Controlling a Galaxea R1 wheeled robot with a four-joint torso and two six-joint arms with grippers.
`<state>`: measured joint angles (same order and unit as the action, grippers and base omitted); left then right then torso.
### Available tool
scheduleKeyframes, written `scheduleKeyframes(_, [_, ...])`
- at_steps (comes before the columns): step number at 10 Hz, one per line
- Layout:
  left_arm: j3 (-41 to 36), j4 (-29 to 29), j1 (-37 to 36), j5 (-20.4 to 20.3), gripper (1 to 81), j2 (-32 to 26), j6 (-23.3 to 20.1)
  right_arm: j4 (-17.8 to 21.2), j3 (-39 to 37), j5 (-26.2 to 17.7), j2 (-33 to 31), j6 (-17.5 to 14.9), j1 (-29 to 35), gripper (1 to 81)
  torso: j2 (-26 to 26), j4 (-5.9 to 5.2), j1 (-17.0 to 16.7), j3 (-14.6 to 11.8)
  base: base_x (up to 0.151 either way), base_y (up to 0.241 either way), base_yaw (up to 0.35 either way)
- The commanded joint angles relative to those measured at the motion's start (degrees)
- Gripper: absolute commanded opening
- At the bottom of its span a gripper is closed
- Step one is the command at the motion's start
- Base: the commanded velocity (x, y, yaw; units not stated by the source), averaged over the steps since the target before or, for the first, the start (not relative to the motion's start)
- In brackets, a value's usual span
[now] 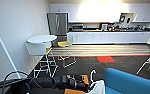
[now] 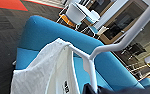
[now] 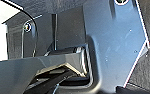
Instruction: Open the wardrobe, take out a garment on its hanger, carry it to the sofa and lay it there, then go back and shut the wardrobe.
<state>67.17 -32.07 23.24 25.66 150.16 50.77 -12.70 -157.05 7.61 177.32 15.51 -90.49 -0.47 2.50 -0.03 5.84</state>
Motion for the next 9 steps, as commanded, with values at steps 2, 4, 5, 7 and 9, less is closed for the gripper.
scheduleKeyframes(2, [-2.7, -1.0, -8.7, -2.0, 1.0, 0.7, -0.5, -0.1, 0.4, -2.8, 0.4, 0.1, 1.8, 81.1, 0.0, 0.0, 0.0, 0.0, 0.0, 0.0, -0.373])
scheduleKeyframes(4, [-2.7, -1.0, -8.7, -2.0, 1.0, 0.1, -0.5, -0.2, 0.4, -2.8, 0.4, 0.1, 1.9, 81.1, 0.0, 0.0, 0.0, 0.0, 0.0, 0.0, -0.369])
scheduleKeyframes(5, [-2.7, -1.0, -8.7, -2.0, 1.0, 0.0, -0.5, -0.2, 0.4, -2.8, 0.4, 0.1, 1.9, 81.1, 0.0, 0.0, 0.0, 0.0, 0.0, 0.0, -0.329])
scheduleKeyframes(7, [-2.6, -1.0, -8.6, -2.0, 1.0, -0.1, -0.6, -0.2, 0.4, -2.8, 0.5, 0.1, 1.9, 81.1, 0.0, 0.0, 0.0, 0.0, 0.0, 0.0, -0.329])
scheduleKeyframes(9, [-2.7, -1.0, -8.6, -2.0, 1.0, -0.1, -0.6, -0.2, 0.4, -2.9, 0.5, 0.0, 1.9, 81.1, 0.0, 0.0, 0.0, 0.0, 0.0, 0.0, -0.355])
